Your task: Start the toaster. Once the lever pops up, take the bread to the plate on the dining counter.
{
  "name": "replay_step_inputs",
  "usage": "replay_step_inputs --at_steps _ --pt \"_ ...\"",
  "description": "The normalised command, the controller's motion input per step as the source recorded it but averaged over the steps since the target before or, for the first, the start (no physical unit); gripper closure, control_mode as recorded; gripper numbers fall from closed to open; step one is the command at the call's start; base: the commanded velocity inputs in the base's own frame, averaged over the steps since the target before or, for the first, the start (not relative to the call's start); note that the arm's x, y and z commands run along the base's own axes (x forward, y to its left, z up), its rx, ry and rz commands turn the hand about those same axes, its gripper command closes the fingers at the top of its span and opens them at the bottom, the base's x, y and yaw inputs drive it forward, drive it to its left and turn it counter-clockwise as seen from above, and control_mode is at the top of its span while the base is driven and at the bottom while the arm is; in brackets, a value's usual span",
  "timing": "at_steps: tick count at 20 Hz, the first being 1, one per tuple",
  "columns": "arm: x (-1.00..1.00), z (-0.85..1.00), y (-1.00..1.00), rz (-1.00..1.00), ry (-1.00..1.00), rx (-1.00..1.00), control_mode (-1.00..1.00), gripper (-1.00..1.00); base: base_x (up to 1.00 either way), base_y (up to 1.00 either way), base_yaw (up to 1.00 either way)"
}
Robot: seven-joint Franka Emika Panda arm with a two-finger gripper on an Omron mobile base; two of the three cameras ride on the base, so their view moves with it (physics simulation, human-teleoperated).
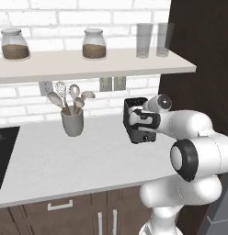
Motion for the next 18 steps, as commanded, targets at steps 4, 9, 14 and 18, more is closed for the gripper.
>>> replay_step_inputs --at_steps 4,9,14,18 --pt "0.00 -0.06 0.00 0.00 0.00 0.00 -1.00 -1.00 0.00 0.00 0.00" --pt "0.00 0.00 0.00 0.00 0.00 0.00 -1.00 -1.00 0.00 0.00 0.00" --pt "0.00 0.00 0.00 0.00 0.00 0.00 -1.00 -1.00 0.00 0.00 0.00" --pt "0.00 0.00 0.00 0.00 0.00 0.00 -1.00 -1.00 0.00 0.00 0.00"
